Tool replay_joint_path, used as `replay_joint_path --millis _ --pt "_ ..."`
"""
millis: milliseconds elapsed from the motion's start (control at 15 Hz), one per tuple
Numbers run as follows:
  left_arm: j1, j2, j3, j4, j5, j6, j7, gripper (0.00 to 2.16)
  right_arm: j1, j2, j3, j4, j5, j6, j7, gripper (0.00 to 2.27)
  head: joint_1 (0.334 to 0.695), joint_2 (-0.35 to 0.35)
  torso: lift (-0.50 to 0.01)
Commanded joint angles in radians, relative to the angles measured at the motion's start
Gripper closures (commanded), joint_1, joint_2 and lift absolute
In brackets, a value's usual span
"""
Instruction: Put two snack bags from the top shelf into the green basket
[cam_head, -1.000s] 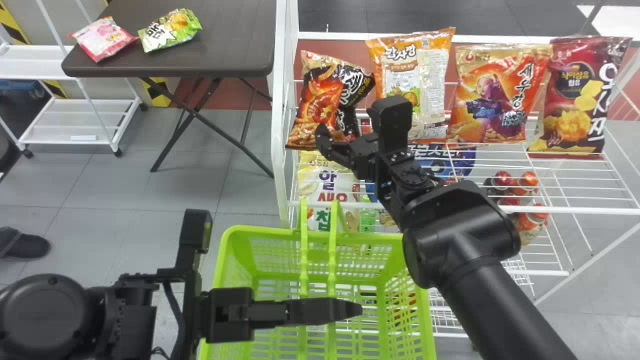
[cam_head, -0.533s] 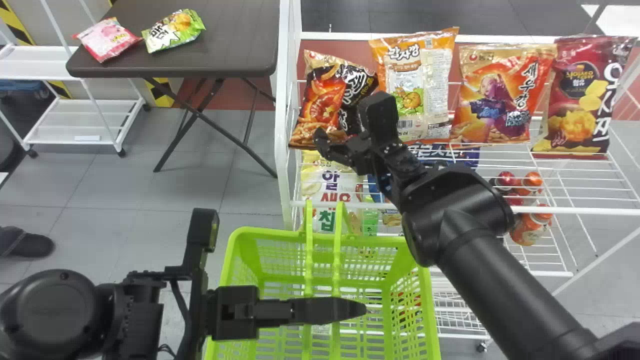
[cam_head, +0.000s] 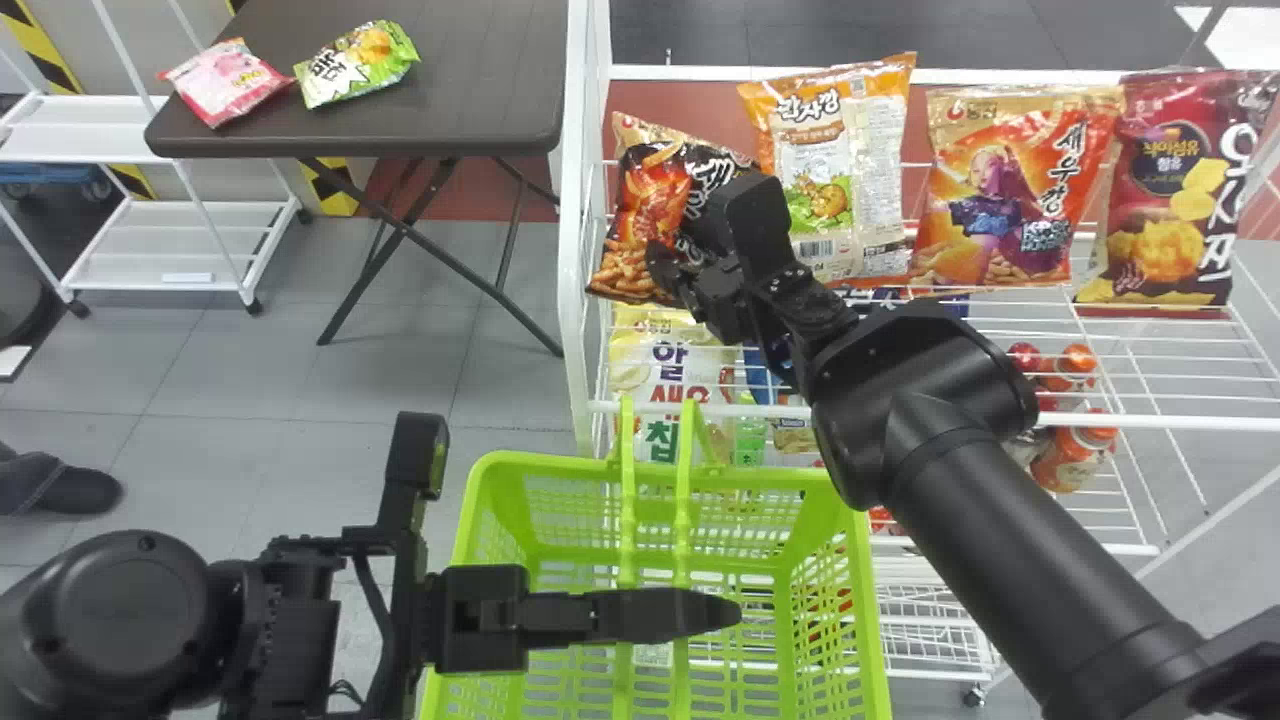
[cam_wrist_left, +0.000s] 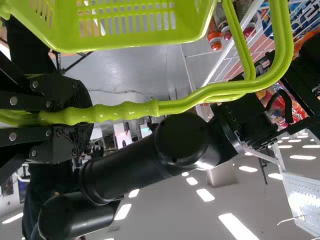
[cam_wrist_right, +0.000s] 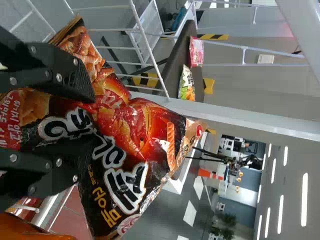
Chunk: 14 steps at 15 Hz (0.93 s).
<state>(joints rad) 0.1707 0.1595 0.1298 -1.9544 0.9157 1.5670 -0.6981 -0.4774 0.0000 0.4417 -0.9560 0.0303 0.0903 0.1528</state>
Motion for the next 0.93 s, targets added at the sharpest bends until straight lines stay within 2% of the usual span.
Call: replay_joint_path --millis 0,200,400,533,867 --pt "-0.005 0.000 -0.001 0.008 0.000 0.004 -0.001 2.15 0.006 0.001 0.000 -0.001 0.017 -0.014 -0.007 2.19 0.695 0.034 -0.001" --pt "-0.007 0.003 0.001 0.008 0.000 0.004 -0.001 2.15 0.054 0.001 0.006 -0.067 0.053 -0.027 -0.015 2.20 0.695 0.034 -0.001" --pt "-0.007 0.008 0.004 0.009 0.000 0.004 -0.001 2.15 0.149 0.001 0.006 -0.213 0.123 0.041 -0.030 2.20 0.695 0.050 -0.001" --pt "-0.005 0.011 0.004 0.009 0.000 0.004 -0.001 2.15 0.217 0.001 0.006 -0.369 0.148 0.136 -0.032 2.20 0.695 0.059 -0.001" --pt "-0.008 0.011 0.004 0.015 0.000 0.004 -0.001 2.15 0.390 0.001 0.028 -0.698 0.296 0.385 -0.062 2.20 0.695 0.075 -0.001"
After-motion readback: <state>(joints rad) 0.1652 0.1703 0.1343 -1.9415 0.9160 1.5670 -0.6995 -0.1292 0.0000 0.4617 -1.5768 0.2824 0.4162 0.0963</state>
